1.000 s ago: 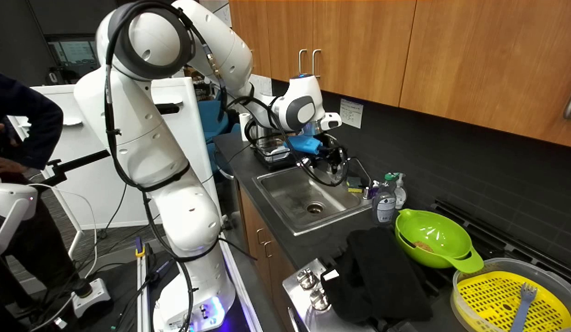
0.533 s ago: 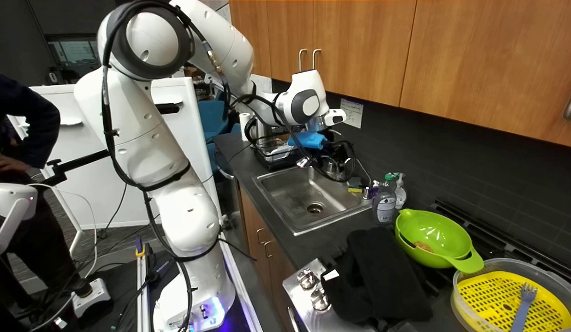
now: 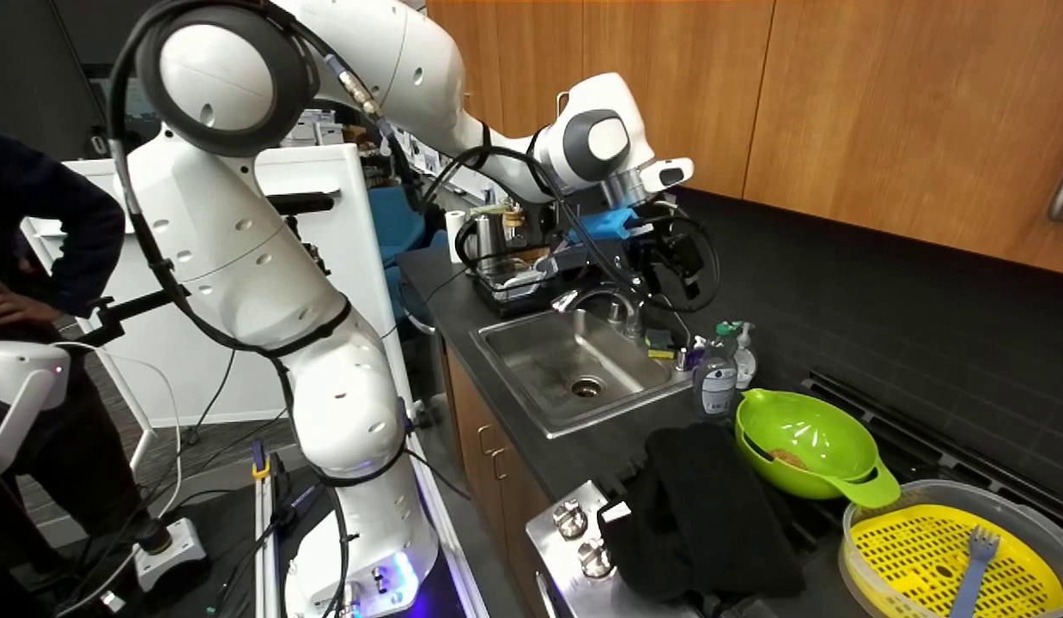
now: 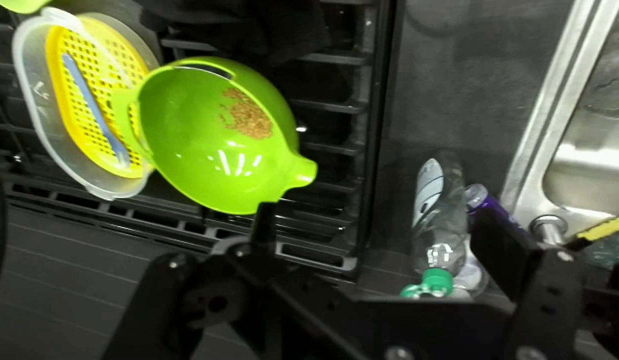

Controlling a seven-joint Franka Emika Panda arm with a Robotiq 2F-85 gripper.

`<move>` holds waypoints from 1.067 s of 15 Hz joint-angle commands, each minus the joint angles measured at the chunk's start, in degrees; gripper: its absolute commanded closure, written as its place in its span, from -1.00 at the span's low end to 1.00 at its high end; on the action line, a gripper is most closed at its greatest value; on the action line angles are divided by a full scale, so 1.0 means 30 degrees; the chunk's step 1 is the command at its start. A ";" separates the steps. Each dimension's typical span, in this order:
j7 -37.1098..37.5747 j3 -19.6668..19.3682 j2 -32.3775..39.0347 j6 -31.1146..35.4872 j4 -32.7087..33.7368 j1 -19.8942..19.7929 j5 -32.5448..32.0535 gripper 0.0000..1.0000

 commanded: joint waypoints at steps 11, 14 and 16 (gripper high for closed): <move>0.3995 -0.2313 -0.4669 -0.3125 -0.0752 -0.4338 -0.1220 -1.00; 0.4765 -0.2461 -0.4818 -0.2949 -0.1054 -0.5056 -0.1152 -1.00; 0.5536 -0.2513 -0.5074 -0.2345 -0.1440 -0.5343 -0.1011 -1.00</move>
